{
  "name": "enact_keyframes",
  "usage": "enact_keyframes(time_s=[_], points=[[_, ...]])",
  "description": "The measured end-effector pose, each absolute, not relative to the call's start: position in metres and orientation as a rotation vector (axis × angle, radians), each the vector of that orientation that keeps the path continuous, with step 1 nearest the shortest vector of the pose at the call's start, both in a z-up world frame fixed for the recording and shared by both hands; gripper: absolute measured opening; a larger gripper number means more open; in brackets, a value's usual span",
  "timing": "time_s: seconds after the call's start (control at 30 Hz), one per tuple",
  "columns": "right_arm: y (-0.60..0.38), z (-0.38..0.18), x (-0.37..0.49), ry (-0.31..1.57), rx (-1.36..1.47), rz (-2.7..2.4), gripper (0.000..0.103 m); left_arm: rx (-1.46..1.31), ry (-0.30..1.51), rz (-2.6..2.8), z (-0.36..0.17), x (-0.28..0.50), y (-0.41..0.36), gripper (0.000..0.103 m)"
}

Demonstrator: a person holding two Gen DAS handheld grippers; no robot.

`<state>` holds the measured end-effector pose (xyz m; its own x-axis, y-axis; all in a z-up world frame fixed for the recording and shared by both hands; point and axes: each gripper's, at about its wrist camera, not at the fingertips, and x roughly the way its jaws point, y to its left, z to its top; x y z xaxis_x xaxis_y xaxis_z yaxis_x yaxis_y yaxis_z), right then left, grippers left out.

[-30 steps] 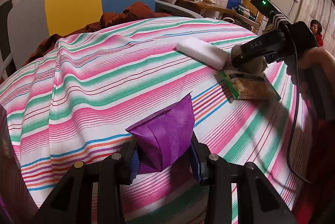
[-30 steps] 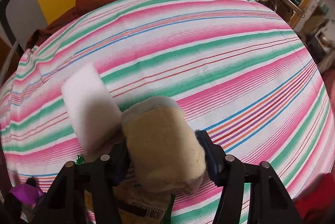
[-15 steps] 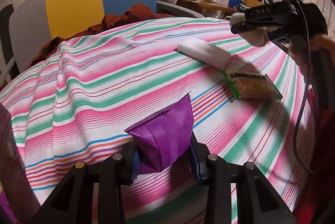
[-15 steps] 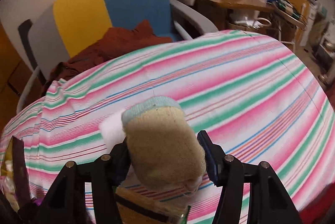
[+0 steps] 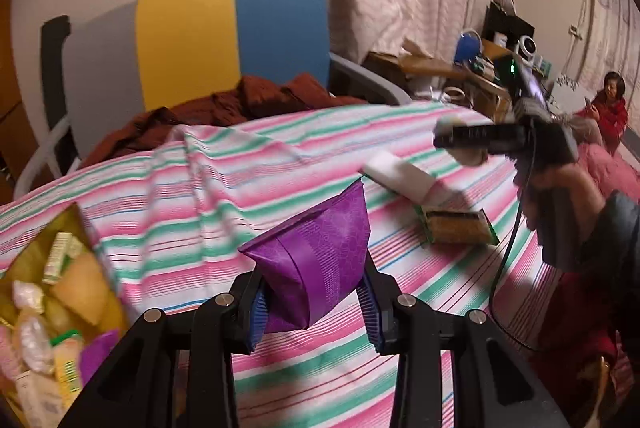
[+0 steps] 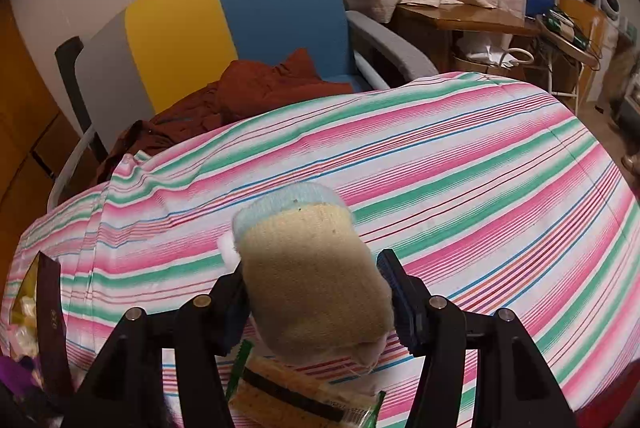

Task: Organize objects
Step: 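Carry the pouch and sponge with packet over the gold tray and open both tools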

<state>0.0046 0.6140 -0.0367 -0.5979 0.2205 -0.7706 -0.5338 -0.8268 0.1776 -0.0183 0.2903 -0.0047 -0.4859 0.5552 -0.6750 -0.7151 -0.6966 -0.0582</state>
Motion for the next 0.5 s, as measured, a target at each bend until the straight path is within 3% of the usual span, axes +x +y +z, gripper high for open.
enact_keyframes(time_s=[0.5], points=[[0.508,-0.023,-0.029,0.61,-1.248,2.576,0.06,-0.938,0.149,2.32,0.002,-0.027,0.195,0.039]])
